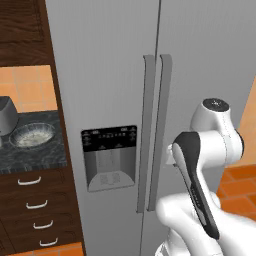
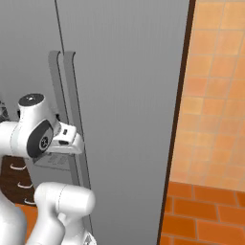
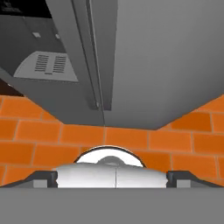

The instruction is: Grab a lemon wedge from the fridge and one ice cube from the ice bowl, and put them in the glass of lemonade.

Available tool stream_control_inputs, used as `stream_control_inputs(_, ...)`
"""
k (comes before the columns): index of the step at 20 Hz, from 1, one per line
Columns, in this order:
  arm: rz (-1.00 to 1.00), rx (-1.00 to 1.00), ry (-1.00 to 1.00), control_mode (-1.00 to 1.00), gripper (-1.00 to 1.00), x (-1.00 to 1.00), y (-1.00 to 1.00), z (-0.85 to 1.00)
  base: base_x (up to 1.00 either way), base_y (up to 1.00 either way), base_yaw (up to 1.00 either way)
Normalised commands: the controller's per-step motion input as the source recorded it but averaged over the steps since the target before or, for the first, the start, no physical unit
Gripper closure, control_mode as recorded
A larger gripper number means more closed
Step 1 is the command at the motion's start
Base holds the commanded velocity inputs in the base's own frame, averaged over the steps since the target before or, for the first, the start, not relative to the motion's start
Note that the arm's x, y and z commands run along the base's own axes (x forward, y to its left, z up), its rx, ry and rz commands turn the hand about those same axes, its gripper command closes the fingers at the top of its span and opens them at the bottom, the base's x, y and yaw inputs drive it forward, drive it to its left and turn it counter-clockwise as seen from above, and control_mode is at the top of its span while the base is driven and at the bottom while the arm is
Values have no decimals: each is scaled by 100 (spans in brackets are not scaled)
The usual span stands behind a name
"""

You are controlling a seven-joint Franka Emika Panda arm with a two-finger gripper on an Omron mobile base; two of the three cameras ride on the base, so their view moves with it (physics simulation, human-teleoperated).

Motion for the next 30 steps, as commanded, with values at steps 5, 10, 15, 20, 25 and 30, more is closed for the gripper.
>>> stream_control_inputs(5, -1, 0, -25, -100, -100, -25, 3, -3, 0, 0, 0)
stream_control_inputs(10, -2, 0, -19, -100, -100, -7, 0, 2, 0, 0, 0)
stream_control_inputs(15, -1, 0, -11, 100, -100, -27, 2, -1, -24, 17, 0)
stream_control_inputs(20, 0, 0, 0, 100, -100, 0, 0, 0, -13, 96, -3)
stream_control_inputs(25, 0, 0, 0, 100, -100, 0, 0, 0, 28, 100, -14)
stream_control_inputs(30, 0, 0, 0, 100, -100, 0, 0, 0, 68, 100, -42)
